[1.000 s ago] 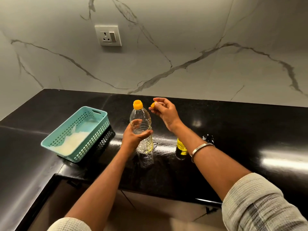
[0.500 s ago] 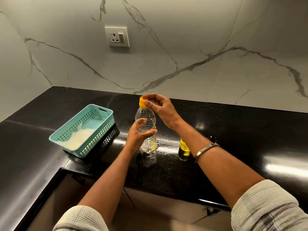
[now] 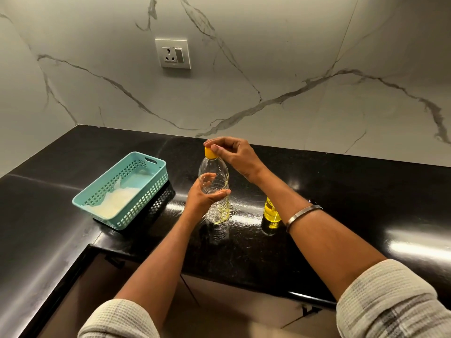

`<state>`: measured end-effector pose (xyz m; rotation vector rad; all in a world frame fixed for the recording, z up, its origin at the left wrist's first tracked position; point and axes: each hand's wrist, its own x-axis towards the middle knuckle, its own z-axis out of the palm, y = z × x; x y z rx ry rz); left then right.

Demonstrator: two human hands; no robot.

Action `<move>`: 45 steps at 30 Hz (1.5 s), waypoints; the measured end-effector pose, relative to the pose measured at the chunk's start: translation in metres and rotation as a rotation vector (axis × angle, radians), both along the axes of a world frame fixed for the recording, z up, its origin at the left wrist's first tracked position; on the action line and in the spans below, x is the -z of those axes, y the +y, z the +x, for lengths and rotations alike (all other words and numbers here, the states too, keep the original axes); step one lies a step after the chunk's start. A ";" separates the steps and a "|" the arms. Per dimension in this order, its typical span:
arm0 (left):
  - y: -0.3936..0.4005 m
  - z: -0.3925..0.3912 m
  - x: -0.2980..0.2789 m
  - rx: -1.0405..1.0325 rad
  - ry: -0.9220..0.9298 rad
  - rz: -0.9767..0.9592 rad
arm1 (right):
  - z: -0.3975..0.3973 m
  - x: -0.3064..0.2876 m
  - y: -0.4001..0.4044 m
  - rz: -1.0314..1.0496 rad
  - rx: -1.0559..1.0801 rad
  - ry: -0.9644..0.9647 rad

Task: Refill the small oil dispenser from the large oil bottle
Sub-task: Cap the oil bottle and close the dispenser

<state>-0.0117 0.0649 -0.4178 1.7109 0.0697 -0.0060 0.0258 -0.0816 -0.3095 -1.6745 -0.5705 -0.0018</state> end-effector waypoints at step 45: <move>-0.073 -0.071 0.007 -0.349 -0.769 0.462 | 0.005 0.028 -0.087 0.031 0.356 0.086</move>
